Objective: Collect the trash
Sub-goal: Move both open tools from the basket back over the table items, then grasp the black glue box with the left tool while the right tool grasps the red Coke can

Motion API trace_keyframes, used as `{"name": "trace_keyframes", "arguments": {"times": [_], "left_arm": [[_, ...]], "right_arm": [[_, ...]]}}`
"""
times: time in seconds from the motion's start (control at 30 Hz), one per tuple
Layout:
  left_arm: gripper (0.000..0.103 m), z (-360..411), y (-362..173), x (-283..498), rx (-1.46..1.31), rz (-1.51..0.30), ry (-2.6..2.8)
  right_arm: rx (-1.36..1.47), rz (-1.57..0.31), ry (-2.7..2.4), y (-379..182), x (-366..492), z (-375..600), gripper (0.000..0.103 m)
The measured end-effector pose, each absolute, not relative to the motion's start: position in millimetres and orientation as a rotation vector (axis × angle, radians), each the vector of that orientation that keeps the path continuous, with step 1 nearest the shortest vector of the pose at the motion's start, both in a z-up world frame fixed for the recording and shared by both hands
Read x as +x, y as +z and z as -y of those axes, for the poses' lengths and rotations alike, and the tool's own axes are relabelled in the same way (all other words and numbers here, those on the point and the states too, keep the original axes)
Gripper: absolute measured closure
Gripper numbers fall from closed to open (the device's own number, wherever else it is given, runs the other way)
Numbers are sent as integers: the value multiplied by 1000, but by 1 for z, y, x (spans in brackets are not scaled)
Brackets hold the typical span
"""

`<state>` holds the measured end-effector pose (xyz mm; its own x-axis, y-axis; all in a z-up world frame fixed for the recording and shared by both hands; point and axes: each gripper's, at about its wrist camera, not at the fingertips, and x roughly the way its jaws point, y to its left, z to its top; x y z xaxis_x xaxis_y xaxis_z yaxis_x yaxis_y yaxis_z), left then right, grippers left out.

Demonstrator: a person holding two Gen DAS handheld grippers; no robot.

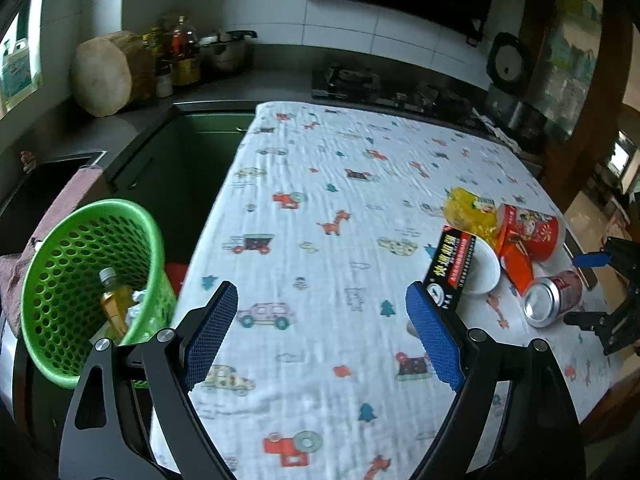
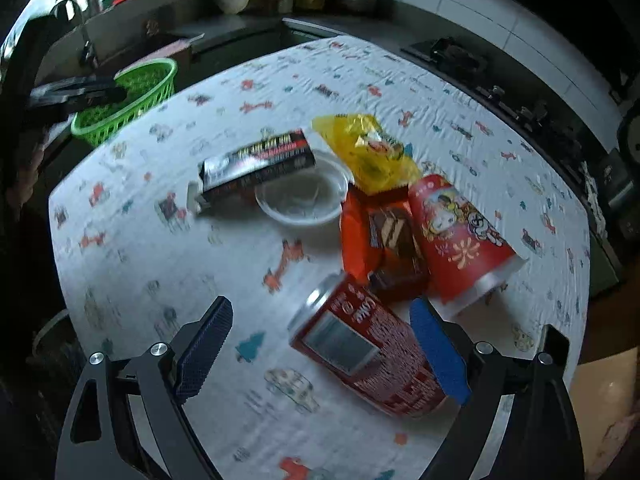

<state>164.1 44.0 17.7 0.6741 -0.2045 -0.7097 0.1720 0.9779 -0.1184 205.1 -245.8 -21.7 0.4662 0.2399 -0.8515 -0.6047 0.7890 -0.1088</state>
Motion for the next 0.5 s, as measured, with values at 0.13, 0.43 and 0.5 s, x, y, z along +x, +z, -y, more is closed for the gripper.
{"name": "trace_keyframes", "arguments": {"times": [0.13, 0.43, 0.5], "left_arm": [[18, -25, 13, 168, -15, -820, -237], [18, 16, -2, 182, 48, -863, -318], [18, 24, -7, 186, 54, -877, -350]], "right_arm": [[-481, -974, 555, -32, 206, 249, 16], [-583, -982, 589, -47, 210, 254, 14], [-612, -981, 586, -50, 212, 252, 14]]}}
